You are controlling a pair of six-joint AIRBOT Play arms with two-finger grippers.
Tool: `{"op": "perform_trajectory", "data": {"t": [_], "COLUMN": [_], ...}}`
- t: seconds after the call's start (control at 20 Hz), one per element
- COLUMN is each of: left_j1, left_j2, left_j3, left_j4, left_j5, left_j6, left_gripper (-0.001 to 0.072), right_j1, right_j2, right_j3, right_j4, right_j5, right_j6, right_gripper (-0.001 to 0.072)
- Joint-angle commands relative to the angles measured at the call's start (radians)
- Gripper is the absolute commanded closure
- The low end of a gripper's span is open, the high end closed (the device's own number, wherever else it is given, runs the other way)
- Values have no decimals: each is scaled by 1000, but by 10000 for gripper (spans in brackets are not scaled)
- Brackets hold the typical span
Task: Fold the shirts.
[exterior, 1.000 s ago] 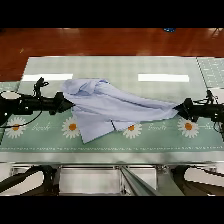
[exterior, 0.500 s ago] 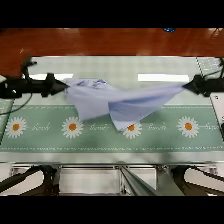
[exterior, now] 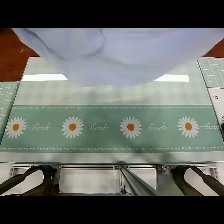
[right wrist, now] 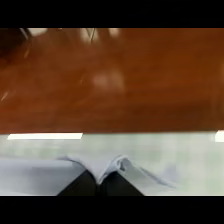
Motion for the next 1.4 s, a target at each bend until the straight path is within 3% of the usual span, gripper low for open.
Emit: {"op": "perform_trajectory", "data": {"t": [0.0,0.35,0.6,0.7,0.85,1.0,1.15,1.35], "left_j1": [65,89,-111,-158,-167,-167,-167,-168], "left_j2": [95,443,561,565,562,525,386,22], "left_j3": [197,195,187,120,-146,-490,-748,-738], "left_j4": [173,480,698,782,784,766,645,470], "left_j5": [-29,-48,-69,-109,-129,11,270,475], "left_j6": [-56,-58,-98,-125,-135,-171,-172,-136], "left_gripper": [685,684,684,684,684,684,684,684], "right_j1": [0,0,0,0,0,0,2,154], "right_j2": [161,370,467,497,502,466,325,-43], "right_j3": [64,59,-62,-150,-314,-534,-716,-719], "right_j4": [-83,-229,-287,-276,-214,-165,-4,24], "right_j5": [32,181,222,222,215,151,7,-178], "right_j6": [17,98,137,140,122,63,-59,-132], "right_gripper": [693,693,693,693,693,693,693,693]}}
